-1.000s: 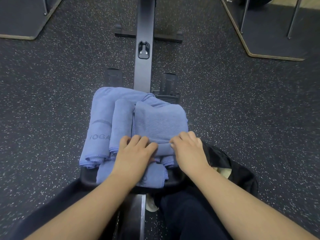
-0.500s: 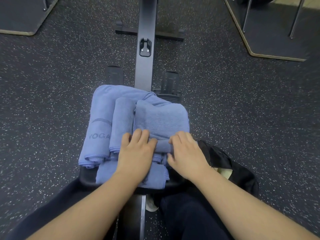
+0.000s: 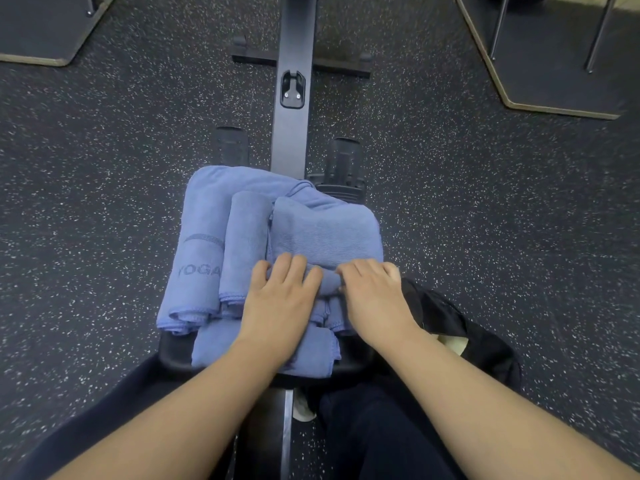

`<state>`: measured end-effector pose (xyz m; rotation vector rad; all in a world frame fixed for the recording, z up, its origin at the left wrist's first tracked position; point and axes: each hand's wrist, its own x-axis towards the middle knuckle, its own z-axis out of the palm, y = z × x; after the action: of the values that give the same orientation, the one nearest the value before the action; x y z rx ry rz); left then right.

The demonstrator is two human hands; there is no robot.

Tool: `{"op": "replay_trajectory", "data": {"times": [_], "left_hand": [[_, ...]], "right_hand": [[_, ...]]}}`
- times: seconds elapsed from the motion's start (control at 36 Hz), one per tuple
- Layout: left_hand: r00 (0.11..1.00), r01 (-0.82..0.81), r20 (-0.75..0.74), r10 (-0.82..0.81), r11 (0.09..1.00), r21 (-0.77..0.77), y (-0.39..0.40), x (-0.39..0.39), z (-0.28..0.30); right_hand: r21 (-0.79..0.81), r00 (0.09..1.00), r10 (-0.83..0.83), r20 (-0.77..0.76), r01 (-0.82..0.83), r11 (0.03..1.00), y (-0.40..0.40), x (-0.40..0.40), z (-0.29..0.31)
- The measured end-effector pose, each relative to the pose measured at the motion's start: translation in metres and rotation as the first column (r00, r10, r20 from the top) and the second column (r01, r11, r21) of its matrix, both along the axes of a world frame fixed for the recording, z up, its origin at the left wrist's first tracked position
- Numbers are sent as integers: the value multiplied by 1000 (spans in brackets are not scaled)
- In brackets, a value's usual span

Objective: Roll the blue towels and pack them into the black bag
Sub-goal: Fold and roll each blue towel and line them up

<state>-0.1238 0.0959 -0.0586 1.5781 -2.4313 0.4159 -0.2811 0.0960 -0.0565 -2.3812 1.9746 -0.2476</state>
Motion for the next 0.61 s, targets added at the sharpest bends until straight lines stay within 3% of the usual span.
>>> {"op": "replay_trajectory", "data": {"times": [0.19,0.28,0.44,0.61], "left_hand": [[1000,6,-15,-5,1000,31,-5,0,6],[996,63,-62,-59,996,67,-7,5,8],[984,153,-107,-139,980,129,-8,14,5],[981,165,-119,-152,980,109,-9,15,5]], "right_hand": [[31,999,11,31,-12,999,-1,-4,3],[146,996,81,28,-84,986,-1,-11,9],[116,987,111,120,-125,985,7,-16,18],[174,987,134,84,-147,974,10,-16,24]]}}
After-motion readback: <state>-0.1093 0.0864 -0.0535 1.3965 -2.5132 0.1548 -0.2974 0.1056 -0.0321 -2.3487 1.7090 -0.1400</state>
